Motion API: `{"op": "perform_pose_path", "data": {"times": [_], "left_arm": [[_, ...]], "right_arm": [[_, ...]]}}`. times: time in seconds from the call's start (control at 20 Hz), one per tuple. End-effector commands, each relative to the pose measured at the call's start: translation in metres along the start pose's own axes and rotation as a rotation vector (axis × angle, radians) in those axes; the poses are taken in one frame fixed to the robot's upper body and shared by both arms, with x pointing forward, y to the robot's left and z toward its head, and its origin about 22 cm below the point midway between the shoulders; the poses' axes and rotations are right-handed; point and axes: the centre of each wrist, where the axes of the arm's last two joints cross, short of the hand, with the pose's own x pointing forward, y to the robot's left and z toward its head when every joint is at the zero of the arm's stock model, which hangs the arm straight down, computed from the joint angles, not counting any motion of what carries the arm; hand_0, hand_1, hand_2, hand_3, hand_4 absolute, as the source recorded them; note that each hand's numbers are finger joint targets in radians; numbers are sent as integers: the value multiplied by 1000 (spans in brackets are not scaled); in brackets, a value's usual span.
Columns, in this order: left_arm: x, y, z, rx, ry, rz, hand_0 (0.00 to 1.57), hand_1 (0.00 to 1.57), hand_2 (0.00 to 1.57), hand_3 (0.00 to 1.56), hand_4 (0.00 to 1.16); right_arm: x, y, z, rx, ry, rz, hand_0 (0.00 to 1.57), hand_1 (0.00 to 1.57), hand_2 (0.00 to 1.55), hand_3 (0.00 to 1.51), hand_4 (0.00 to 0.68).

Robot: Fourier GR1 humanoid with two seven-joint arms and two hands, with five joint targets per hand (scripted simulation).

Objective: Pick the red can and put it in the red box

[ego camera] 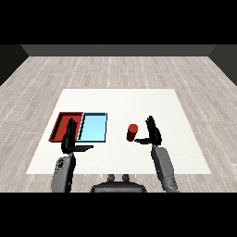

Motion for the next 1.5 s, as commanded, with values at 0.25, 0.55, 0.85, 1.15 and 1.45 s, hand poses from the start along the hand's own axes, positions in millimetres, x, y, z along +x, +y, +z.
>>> {"op": "perform_pose_path", "data": {"times": [0.25, 0.55, 0.85, 1.15, 1.45], "left_arm": [[2, -4, 0, -6, 10, 24, 0, 0, 0, 0, 0], [6, -5, 4, 2, -11, 5, 0, 0, 0, 0, 0], [7, 7, 5, 10, -21, 9, 0, 0, 0, 0, 0], [9, 12, 22, 3, -28, 21, 0, 0, 0, 0, 0], [1, 0, 9, 9, -22, -6, 0, 0, 0, 0, 0]], "right_arm": [[-12, 13, -16, -16, 9, -41, 0, 0, 0, 0, 0], [-52, 13, 3, -23, 17, -93, 0, 0, 0, 0, 0], [-48, 32, -15, -26, 25, -88, 0, 0, 0, 0, 0], [-37, 40, -30, -6, 54, -100, 0, 0, 0, 0, 0], [-39, 51, -13, 1, 64, -125, 0, 0, 0, 0, 0]]}}
